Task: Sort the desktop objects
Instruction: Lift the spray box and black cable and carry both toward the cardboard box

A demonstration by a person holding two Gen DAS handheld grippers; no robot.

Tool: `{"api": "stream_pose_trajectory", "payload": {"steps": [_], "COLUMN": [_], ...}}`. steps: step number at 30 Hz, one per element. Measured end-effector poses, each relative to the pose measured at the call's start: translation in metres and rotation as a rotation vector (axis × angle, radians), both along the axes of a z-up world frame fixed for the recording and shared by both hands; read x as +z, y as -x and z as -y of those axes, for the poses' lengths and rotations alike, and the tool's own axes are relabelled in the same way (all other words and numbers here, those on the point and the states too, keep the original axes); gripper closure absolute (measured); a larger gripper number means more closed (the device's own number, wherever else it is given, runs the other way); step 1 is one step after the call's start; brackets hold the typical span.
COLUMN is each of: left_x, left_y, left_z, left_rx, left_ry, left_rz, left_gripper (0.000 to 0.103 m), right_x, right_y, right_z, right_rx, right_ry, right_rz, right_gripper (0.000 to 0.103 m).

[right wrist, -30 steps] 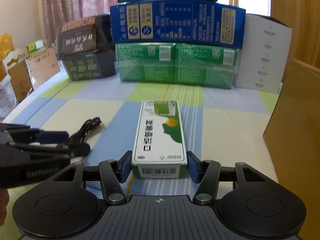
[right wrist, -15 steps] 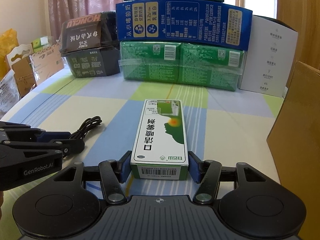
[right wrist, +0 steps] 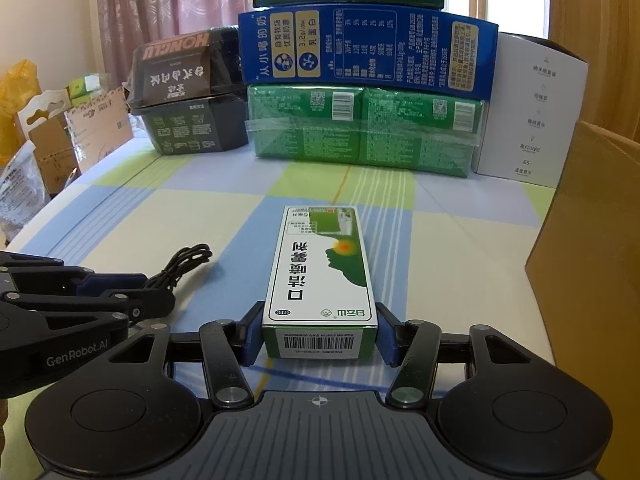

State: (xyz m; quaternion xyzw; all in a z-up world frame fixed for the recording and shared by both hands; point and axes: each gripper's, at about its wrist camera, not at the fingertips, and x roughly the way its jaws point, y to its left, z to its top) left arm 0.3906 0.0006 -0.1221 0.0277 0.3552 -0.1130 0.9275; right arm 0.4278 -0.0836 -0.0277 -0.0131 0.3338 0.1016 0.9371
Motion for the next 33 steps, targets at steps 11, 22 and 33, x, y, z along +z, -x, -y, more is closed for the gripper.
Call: {"api": "stream_pose_trajectory", "payload": {"steps": [11, 22, 33], "left_x": [0.012, 0.054, 0.093], "left_y": [0.045, 0.097, 0.153], "left_z": [-0.005, 0.0, 0.016], "left_rx": [0.023, 0.064, 0.068], "left_ry": [0.031, 0.064, 0.094], "left_rz": [-0.034, -0.024, -0.003], "left_gripper": [0.087, 0.087, 0.087], "right_x": [0.024, 0.056, 0.089], "right_y": [0.051, 0.132, 0.192], "right_z": [0.01, 0.018, 0.029], "right_rx": [-0.018, -0.025, -0.053], "right_ry": [-0.037, -0.039, -0.052], "right_rz": [-0.008, 0.005, 0.004], "right_gripper": [0.051, 0.051, 0.051]}}
